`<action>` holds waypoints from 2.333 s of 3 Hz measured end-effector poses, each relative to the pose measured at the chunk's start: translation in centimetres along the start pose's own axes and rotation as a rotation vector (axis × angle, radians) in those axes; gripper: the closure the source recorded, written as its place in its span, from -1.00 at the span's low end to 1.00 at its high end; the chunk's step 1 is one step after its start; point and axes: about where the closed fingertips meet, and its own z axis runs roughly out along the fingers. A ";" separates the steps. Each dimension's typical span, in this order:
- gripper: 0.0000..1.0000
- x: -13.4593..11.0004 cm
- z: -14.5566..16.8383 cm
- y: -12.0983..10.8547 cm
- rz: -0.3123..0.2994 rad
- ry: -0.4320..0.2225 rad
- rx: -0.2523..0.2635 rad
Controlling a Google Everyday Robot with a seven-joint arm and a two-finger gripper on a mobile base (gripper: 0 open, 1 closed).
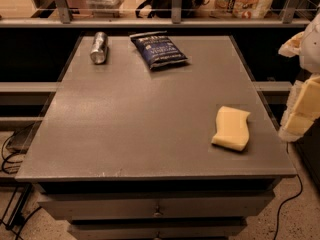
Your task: Move sponge near blue chip bag
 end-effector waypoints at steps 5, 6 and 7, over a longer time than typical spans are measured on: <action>-1.00 -2.4 6.6 -0.2 0.047 -0.306 -0.113; -1.00 -3.2 9.0 -0.1 0.080 -0.327 -0.147; -1.00 -3.4 11.2 -0.1 0.101 -0.321 -0.164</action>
Offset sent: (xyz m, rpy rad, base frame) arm 0.0094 0.0127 -0.0303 0.1725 0.0507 0.0674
